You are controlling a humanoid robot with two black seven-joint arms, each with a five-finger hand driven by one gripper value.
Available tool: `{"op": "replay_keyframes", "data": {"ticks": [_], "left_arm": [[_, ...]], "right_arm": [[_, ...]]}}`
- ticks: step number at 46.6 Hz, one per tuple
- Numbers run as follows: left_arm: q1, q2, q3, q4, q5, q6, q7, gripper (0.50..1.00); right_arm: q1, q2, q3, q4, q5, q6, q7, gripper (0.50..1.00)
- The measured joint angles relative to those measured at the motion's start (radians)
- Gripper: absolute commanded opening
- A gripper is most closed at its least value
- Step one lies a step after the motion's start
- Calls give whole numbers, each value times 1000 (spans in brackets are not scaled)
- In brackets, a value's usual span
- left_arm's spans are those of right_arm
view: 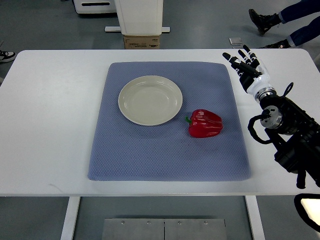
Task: Place red pepper on plate with right hand
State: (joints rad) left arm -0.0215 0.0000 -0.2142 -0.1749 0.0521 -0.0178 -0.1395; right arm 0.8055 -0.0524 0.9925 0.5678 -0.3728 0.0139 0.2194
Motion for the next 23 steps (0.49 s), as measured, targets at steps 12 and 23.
{"op": "replay_keyframes", "data": {"ticks": [12, 23], "left_arm": [[0, 0, 1, 0, 0, 3, 0, 1000], [0, 0, 1, 0, 0, 1, 0, 1000]], "right_arm": [[0, 0, 0, 0, 0, 0, 1, 1000], [3, -1, 0, 0, 0, 1, 0, 1000]]}}
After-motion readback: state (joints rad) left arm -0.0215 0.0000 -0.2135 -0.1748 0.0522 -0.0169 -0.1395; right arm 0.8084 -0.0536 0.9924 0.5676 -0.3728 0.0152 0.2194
